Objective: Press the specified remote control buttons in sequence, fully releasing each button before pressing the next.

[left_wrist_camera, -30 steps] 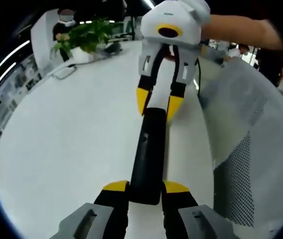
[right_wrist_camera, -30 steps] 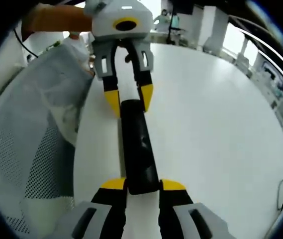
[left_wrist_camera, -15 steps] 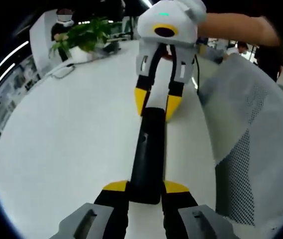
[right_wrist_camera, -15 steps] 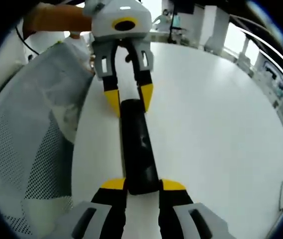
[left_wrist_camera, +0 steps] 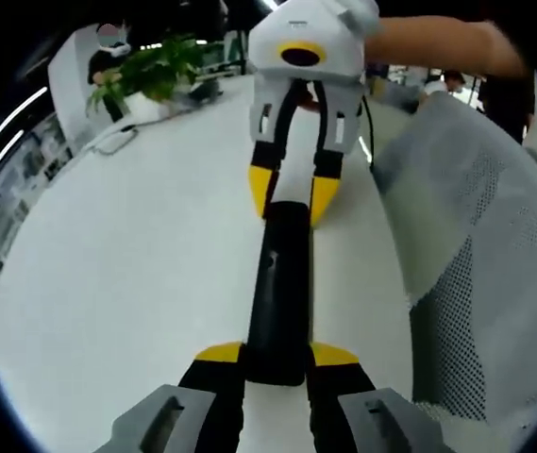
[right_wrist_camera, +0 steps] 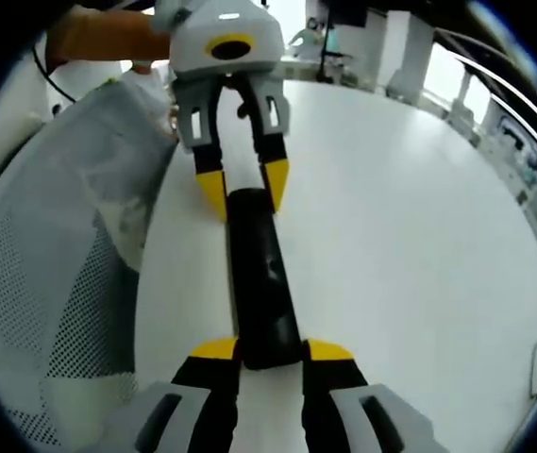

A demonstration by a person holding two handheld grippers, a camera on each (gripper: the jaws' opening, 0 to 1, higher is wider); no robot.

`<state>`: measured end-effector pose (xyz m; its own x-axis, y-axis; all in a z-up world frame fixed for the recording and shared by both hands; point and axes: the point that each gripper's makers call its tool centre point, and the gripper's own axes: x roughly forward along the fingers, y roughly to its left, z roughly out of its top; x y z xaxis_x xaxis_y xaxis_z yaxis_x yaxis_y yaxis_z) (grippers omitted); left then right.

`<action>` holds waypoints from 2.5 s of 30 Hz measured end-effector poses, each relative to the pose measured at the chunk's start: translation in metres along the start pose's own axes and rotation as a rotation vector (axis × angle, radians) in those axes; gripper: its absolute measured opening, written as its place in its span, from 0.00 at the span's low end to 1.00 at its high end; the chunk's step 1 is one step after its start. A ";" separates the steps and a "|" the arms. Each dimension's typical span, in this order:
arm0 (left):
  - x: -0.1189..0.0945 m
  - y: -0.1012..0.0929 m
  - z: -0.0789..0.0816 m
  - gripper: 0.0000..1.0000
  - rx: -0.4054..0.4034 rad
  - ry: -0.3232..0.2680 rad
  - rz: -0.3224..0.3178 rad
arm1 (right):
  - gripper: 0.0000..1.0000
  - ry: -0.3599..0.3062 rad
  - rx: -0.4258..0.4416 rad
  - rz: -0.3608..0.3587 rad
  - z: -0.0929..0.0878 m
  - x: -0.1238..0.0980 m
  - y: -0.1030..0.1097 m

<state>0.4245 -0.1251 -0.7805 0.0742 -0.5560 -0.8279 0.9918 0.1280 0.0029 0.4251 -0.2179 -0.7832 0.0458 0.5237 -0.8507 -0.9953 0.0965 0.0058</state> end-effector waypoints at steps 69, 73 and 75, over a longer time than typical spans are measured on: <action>0.001 0.001 0.000 0.24 0.015 -0.002 -0.012 | 0.00 0.232 -0.158 0.103 0.002 -0.012 0.003; 0.001 0.001 0.000 0.24 0.013 -0.004 -0.010 | 0.00 0.256 -0.159 0.112 0.001 -0.012 0.003; 0.001 0.000 0.000 0.24 0.013 -0.005 -0.010 | 0.00 0.262 -0.159 0.115 0.001 -0.012 0.003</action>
<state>0.4249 -0.1258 -0.7808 0.0649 -0.5616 -0.8248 0.9937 0.1122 0.0018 0.4218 -0.2233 -0.7723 -0.0702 0.2854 -0.9558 -0.9945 -0.0949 0.0447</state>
